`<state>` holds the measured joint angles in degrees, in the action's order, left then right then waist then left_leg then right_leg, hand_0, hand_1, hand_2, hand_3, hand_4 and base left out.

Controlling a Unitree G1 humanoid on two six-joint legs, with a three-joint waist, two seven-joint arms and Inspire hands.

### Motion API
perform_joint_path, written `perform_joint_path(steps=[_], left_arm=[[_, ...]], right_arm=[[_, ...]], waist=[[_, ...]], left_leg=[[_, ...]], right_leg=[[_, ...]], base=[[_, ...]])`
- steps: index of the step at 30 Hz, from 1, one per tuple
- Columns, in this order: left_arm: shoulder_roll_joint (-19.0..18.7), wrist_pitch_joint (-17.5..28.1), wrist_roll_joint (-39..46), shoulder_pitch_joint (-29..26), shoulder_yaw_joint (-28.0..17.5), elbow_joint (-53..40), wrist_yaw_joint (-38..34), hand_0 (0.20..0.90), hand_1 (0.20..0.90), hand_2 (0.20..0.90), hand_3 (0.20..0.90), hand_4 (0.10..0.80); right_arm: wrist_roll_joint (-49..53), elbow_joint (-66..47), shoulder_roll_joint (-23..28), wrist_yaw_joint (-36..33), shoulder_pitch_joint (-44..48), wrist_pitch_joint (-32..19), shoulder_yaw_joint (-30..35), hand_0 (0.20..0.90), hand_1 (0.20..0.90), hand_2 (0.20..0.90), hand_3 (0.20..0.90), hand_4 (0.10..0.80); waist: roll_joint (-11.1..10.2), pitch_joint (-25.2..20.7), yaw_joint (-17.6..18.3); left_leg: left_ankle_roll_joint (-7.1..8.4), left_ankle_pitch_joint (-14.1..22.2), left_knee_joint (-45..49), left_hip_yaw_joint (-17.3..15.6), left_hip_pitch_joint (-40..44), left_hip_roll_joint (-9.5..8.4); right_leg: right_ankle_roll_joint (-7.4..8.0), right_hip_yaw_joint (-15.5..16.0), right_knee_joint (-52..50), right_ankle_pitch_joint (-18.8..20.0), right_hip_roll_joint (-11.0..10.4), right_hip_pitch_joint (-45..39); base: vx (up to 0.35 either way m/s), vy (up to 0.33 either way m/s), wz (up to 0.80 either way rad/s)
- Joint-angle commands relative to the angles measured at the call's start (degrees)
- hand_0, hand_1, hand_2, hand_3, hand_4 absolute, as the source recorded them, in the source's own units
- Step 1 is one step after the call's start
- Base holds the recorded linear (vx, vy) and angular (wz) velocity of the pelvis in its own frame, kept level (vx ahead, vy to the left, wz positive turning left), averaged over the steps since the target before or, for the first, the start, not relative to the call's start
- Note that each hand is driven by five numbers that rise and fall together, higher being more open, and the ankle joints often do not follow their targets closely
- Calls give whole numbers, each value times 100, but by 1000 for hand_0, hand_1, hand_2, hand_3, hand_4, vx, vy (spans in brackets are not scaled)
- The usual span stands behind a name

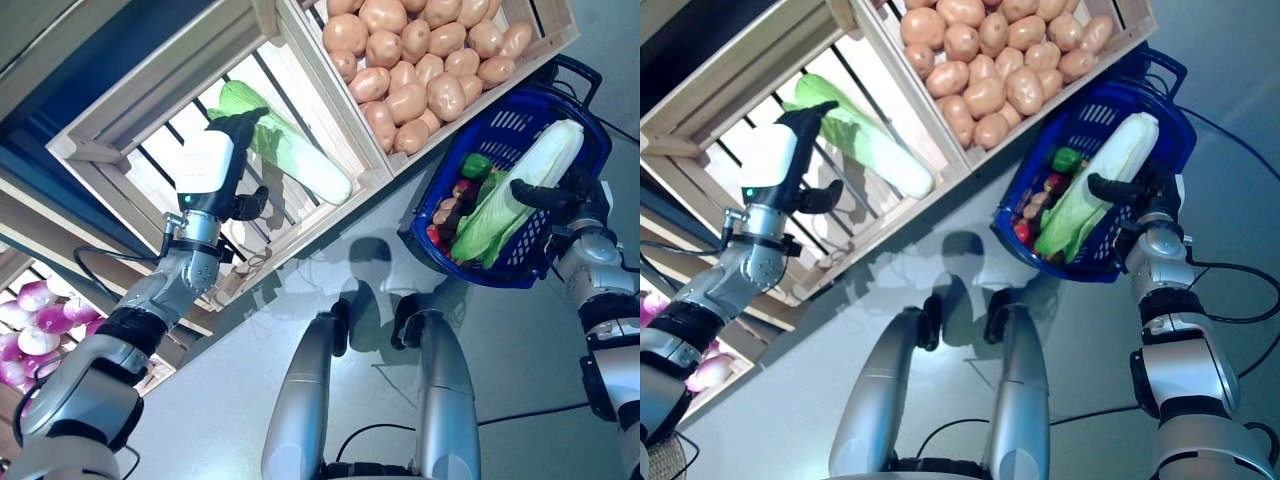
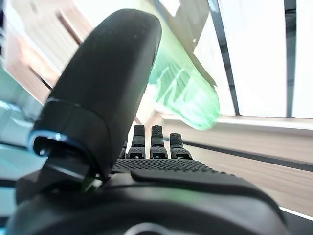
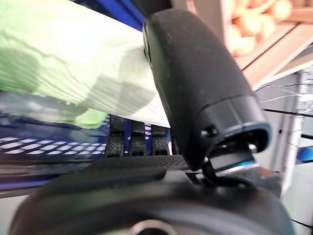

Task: Put vegetables into the basket

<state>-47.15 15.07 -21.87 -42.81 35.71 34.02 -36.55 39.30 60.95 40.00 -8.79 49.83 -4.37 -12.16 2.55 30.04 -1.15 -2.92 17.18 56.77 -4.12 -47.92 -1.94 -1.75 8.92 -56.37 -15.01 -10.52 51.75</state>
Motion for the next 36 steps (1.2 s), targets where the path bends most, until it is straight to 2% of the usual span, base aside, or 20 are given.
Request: perform_joint_path(steps=[1, 7, 15, 21, 28, 36], left_arm=[[-244, 28, -252, -602, -170, -251, -578, 900, 900, 900, 900, 800], [-285, -250, -713, -928, 249, -23, -621, 900, 900, 900, 900, 800], [-423, -402, -1331, -1466, 883, 353, -572, 900, 900, 900, 900, 800], [-478, -860, -1451, -1890, 1305, 669, -211, 900, 900, 900, 900, 800], [-428, -1088, -1568, -2094, 1533, 1030, 159, 900, 900, 900, 900, 800], [-188, -1428, -1365, -2373, 1719, 1726, 761, 900, 900, 900, 900, 800]], right_arm=[[321, 156, 538, -503, 611, -475, 16, 900, 900, 900, 900, 800], [336, 190, 414, -333, 678, -338, -70, 900, 900, 900, 900, 800], [490, 180, 429, 16, 681, -475, -271, 900, 900, 900, 900, 800], [583, 139, 421, 300, 726, -550, -415, 900, 900, 900, 900, 800], [732, 121, 441, 467, 702, -598, -511, 900, 900, 900, 900, 800], [912, 296, 441, 621, 842, -697, -551, 900, 900, 900, 900, 800]], waist=[[149, -175, 46], [161, -157, 120], [117, -77, 238], [66, -40, 330], [28, -35, 398], [1, -24, 453]], left_leg=[[-37, 135, -241, -266, 248, 1], [-33, 226, -8, -312, 152, 79], [-12, 184, -46, -368, 185, 185], [-7, 203, -49, -417, 169, 296], [2, 225, -22, -453, 48, 368], [-2, 254, 52, -483, -229, 433]], right_leg=[[-221, 150, -565, -572, -89, -526], [-232, 64, -730, -603, -57, -403], [-190, -17, -613, -480, 51, -412], [-155, -71, -560, -434, 145, -370], [-120, -102, -542, -405, 209, -230], [-59, -124, -544, -354, 263, 55]], base=[[5, 18, -5], [16, 18, -7], [8, 3, -3], [7, -1, -10], [1, 0, -12], [-21, 19, -5]])
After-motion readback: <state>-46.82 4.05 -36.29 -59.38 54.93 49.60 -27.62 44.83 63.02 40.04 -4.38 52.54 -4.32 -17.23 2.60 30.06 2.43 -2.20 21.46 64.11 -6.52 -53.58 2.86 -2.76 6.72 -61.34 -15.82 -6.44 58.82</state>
